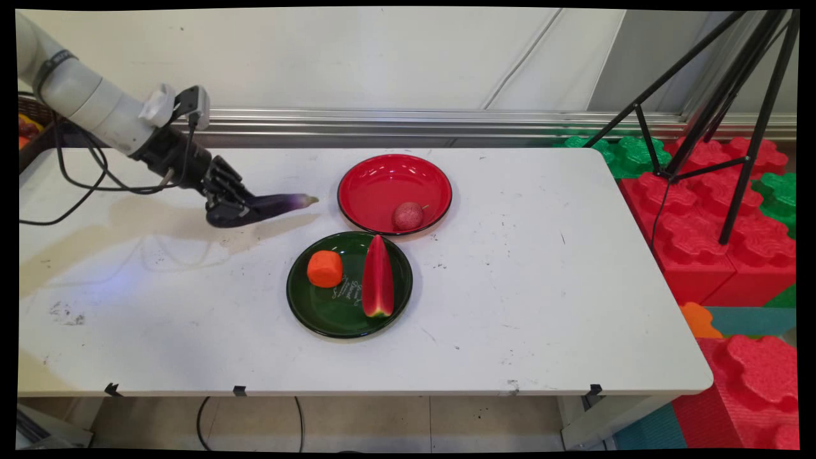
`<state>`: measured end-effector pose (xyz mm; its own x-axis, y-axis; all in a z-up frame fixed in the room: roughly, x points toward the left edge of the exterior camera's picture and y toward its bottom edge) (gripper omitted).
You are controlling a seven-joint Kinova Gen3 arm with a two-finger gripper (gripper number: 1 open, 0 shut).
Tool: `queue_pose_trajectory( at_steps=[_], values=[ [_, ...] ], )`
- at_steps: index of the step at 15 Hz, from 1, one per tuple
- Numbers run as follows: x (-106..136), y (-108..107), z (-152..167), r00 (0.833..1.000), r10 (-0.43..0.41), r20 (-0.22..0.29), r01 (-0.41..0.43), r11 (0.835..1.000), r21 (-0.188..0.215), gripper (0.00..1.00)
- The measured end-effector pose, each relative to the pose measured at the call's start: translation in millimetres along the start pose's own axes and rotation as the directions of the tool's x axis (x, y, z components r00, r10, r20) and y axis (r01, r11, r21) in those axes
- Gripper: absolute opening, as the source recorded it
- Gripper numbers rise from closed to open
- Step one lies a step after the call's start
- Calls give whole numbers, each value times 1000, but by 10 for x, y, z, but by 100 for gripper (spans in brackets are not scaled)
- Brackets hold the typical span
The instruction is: Place the picked object on the table
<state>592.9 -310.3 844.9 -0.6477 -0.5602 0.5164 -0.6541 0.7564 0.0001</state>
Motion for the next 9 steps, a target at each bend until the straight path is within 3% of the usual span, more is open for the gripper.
queue_pose_trajectory(
  at_steps=[9],
  values=[
    [-274,37,317,995,-90,31,91,996,-14,0]
  ],
)
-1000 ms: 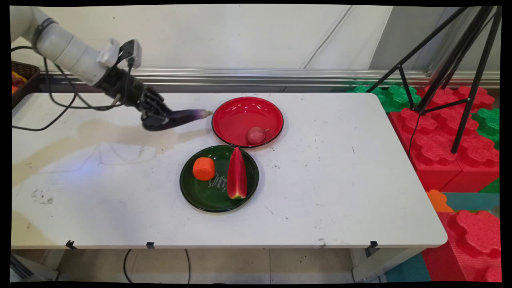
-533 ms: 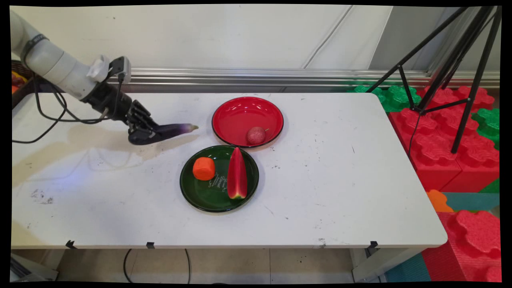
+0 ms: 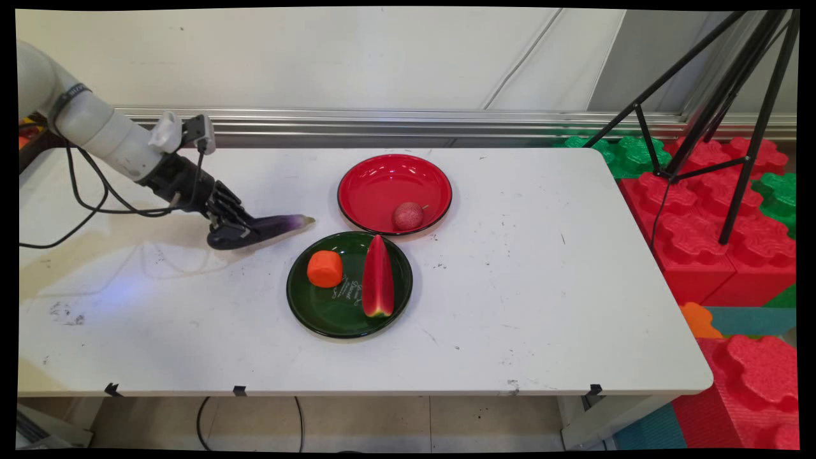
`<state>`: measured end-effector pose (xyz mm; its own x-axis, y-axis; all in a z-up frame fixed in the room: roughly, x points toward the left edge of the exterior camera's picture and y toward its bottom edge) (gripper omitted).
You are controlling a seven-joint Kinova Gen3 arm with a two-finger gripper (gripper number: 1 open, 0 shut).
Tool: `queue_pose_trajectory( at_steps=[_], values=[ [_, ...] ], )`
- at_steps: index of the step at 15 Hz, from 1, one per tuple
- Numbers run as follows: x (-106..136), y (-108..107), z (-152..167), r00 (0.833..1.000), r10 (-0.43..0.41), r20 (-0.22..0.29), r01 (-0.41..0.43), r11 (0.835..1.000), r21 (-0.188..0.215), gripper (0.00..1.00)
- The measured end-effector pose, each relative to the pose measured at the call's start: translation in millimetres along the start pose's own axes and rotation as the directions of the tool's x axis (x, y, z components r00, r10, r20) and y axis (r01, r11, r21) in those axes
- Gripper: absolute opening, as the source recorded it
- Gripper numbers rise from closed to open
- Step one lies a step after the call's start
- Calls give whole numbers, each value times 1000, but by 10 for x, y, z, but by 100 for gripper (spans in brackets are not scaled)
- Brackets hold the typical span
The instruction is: Place the picked object on the table
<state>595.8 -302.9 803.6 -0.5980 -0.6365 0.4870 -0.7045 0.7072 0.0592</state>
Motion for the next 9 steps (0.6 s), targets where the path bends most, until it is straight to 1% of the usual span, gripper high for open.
queue_pose_trajectory(
  at_steps=[3,4,9],
  values=[
    [-36,8,75,1000,-14,2,14,1000,-4,0],
    [-47,9,98,1000,-18,0,18,1000,-4,100],
    [-79,5,134,1000,-25,-9,25,1000,2,100]
  ],
)
